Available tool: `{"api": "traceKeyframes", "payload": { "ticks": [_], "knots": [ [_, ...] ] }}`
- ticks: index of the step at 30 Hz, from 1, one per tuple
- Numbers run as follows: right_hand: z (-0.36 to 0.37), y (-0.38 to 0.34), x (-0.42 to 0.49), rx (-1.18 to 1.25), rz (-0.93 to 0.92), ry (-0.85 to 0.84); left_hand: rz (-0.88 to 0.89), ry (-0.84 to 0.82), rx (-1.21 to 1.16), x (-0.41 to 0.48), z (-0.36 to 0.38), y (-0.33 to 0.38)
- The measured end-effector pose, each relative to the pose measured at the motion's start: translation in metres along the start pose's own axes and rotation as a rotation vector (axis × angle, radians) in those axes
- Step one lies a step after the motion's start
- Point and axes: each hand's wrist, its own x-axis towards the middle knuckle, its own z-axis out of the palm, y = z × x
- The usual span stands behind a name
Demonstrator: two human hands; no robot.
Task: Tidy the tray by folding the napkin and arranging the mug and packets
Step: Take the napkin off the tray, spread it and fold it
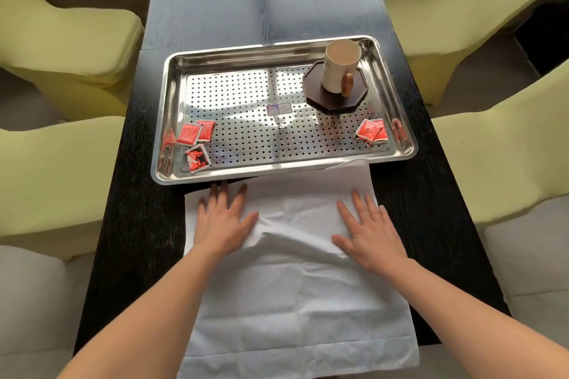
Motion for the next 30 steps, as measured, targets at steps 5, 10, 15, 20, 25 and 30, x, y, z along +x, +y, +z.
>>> {"api": "traceKeyframes", "payload": {
  "ticks": [5, 10, 15, 20, 25, 30],
  "knots": [
    [-0.007, -0.006, -0.011, 0.081, 0.02, 0.004, 0.03, 0.045, -0.069, -0.036, 0.003, -0.007],
    [-0.007, -0.007, -0.032, 0.103, -0.012, -0.011, -0.041, 0.058, -0.054, -0.074, 0.007, -0.02],
    [0.001, -0.013, -0.052, 0.097, -0.068, 0.024, -0.076, 0.106, 0.029, -0.1, 0.007, -0.018],
    [0.004, -0.018, -0.062, 0.094, -0.123, -0.024, -0.096, 0.078, 0.024, -0.116, 0.008, -0.006],
    [0.002, -0.022, -0.071, 0.153, -0.144, 0.001, -0.135, 0.052, 0.022, -0.138, 0.015, -0.004],
    [-0.001, -0.033, -0.089, 0.227, -0.12, 0.014, -0.119, 0.036, 0.023, -0.162, 0.017, -0.003]
  ]
}}
